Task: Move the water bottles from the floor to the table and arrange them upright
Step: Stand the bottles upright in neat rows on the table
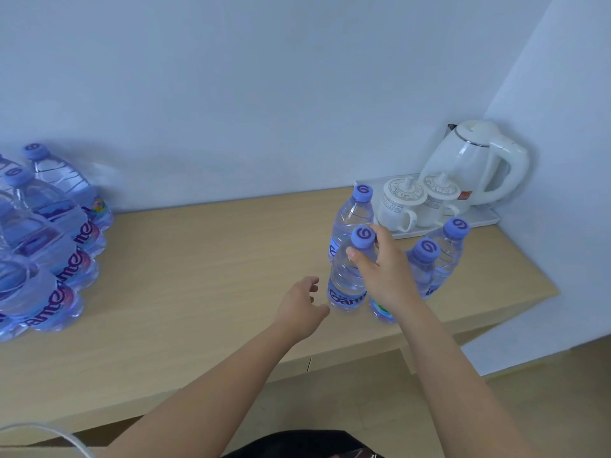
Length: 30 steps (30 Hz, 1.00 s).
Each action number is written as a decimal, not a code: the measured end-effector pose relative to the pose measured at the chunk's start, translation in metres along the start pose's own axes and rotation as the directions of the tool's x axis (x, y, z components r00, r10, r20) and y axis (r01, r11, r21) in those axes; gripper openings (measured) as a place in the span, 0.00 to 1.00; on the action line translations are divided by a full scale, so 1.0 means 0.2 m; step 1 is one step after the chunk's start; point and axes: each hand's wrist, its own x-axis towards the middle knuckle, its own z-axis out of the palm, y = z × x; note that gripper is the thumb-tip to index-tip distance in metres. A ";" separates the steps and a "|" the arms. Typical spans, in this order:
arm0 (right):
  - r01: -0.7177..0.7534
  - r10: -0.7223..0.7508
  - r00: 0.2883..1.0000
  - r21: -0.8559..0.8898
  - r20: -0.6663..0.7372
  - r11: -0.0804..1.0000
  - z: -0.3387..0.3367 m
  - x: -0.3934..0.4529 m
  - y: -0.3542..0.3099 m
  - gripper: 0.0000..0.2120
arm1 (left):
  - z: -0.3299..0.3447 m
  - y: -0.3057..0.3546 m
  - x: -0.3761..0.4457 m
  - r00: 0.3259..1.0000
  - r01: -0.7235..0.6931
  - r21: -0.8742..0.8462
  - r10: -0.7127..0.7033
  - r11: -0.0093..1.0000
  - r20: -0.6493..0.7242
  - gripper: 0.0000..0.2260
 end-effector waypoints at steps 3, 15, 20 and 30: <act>0.011 -0.011 1.000 0.031 0.014 0.999 0.04 -0.01 -0.01 0.09 | -0.02 -0.04 -0.01 1.000 0.021 -0.026 -0.021 0.999 0.000 0.27; 0.136 -0.166 0.944 0.123 0.286 0.983 0.33 0.00 -0.32 0.07 | -0.32 -0.37 -0.21 0.967 0.152 -0.257 -0.197 0.954 -0.160 0.24; 0.158 -0.213 0.901 0.173 0.377 0.972 0.64 -0.06 -0.49 0.08 | -0.53 -0.52 -0.34 0.944 0.161 -0.321 -0.241 0.933 -0.225 0.20; 0.176 -0.236 0.870 0.174 0.434 0.969 1.06 -0.12 -0.73 0.08 | -0.87 -0.78 -0.45 0.911 0.177 -0.317 -0.277 0.932 -0.305 0.12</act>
